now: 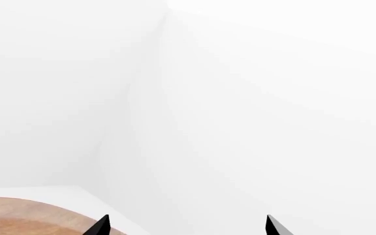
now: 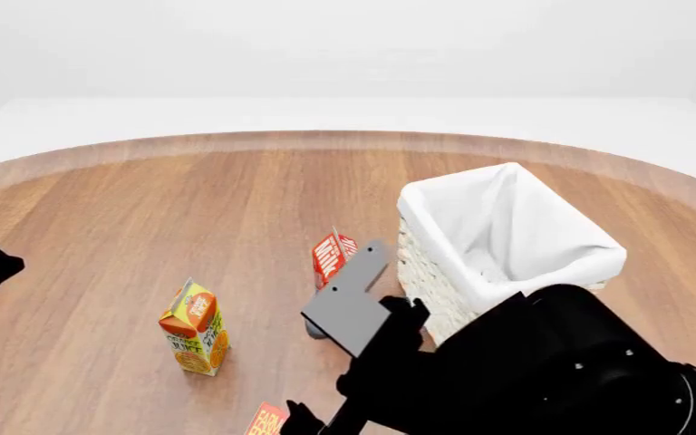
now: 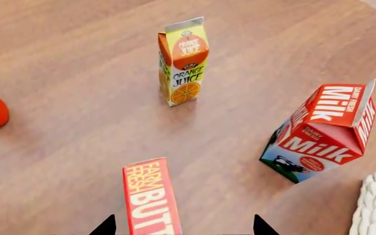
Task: Pick up the cream cheese box and the butter, and put them in the basket.
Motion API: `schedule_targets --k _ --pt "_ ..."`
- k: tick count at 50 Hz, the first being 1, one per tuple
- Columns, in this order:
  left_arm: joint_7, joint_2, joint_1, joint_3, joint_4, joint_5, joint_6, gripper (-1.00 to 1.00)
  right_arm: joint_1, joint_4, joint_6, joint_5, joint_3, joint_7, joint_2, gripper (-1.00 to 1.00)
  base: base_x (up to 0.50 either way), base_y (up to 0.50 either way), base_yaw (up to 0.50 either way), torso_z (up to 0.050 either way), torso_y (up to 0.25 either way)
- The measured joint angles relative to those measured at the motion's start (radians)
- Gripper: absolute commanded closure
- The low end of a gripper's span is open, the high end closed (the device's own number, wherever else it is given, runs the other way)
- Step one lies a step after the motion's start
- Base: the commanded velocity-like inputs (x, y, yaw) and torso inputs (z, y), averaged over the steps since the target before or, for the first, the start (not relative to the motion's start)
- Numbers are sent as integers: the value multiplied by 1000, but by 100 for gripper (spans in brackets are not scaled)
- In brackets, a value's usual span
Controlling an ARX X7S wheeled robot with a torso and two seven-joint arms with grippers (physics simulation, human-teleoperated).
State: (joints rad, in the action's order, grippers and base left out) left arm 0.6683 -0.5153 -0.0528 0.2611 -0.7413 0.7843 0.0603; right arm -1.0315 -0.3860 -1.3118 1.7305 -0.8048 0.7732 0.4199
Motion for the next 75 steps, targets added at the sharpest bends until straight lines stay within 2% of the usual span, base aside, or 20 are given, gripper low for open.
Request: schedule_targets --k 35,75 --pt "0 -5 -1 1 2 2 -6 -100 -32 93 0 -132 -94 -120 -72 -100 0 0 0 0 0" --pt "6 -9 -11 4 -7 7 -11 -100 4 172 57 -290 -204 -269 -118 -100 0 0 0 0 0"
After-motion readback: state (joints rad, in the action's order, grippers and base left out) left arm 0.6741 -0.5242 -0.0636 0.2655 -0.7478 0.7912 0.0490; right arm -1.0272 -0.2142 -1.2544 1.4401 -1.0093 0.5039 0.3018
